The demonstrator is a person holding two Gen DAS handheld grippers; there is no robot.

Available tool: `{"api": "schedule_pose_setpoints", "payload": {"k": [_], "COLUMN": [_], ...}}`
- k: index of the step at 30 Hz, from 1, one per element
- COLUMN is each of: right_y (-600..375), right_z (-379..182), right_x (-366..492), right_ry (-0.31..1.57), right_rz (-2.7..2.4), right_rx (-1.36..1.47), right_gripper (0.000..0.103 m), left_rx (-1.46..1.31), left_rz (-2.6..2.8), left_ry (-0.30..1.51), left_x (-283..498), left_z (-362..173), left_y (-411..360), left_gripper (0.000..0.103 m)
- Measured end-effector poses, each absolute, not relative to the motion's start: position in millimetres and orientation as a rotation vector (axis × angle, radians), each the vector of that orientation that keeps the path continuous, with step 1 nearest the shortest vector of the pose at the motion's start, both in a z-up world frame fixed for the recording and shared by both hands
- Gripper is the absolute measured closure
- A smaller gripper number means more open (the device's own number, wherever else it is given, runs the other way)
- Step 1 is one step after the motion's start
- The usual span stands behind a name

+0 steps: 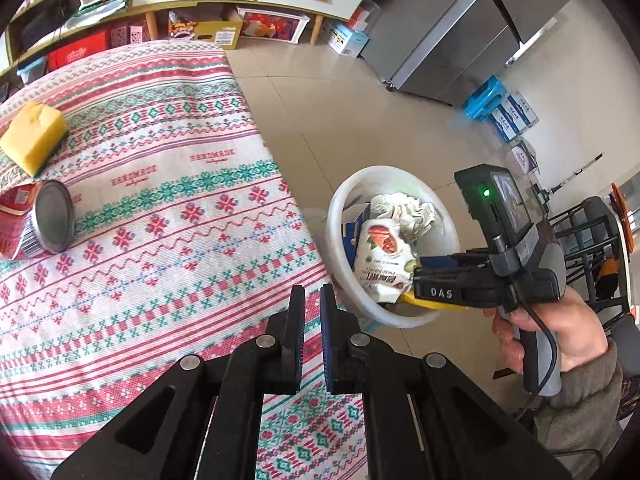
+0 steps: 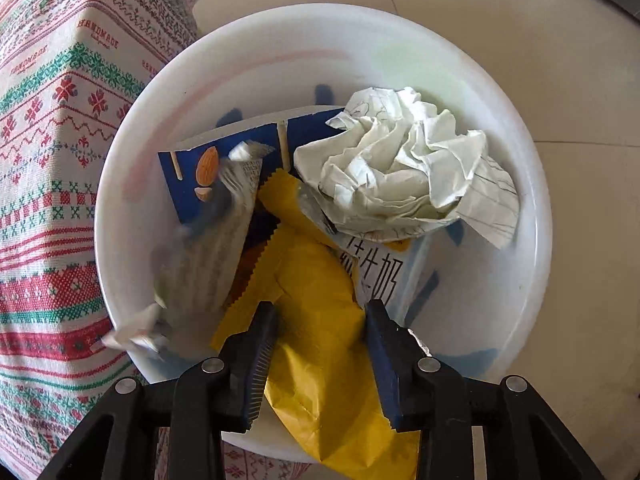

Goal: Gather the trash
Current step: 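Move both tools back to the table toward the sponge and red can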

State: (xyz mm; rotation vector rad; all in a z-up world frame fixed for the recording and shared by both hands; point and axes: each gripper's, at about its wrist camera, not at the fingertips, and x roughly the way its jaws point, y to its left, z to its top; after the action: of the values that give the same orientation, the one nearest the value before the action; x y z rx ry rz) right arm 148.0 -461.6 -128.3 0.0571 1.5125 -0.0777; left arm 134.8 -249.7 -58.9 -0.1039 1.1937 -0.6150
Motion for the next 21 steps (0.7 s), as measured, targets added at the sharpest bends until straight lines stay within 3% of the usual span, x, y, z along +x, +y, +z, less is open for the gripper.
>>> {"api": "schedule_pose_setpoints", "payload": {"k": [5,18,21], "right_y": [-463.8,-458.4,-436.4], "right_z": [-85.3,-38.6,-32.7], "right_x": [145.7,131.9,141.2], "right_ry": [1.344,1.217,1.201], "right_rz": [-0.041,-0.060,-0.032], "right_rx": [0.142,0.193,0.192], "right_gripper": [0.062,0.061,0.054], "left_rx": [-0.114,-0.167,-0.198], "left_rz": [-0.597,-0.480,-0.394], "left_ry": [1.172,1.159,1.162], "left_x": [129.3,135.3,144.3], "left_z": [-48.7,-28.3,-26.1], "left_y": [-223.1,-159.9,-131.4], "left_gripper": [0.095,0.095,0.082]}}
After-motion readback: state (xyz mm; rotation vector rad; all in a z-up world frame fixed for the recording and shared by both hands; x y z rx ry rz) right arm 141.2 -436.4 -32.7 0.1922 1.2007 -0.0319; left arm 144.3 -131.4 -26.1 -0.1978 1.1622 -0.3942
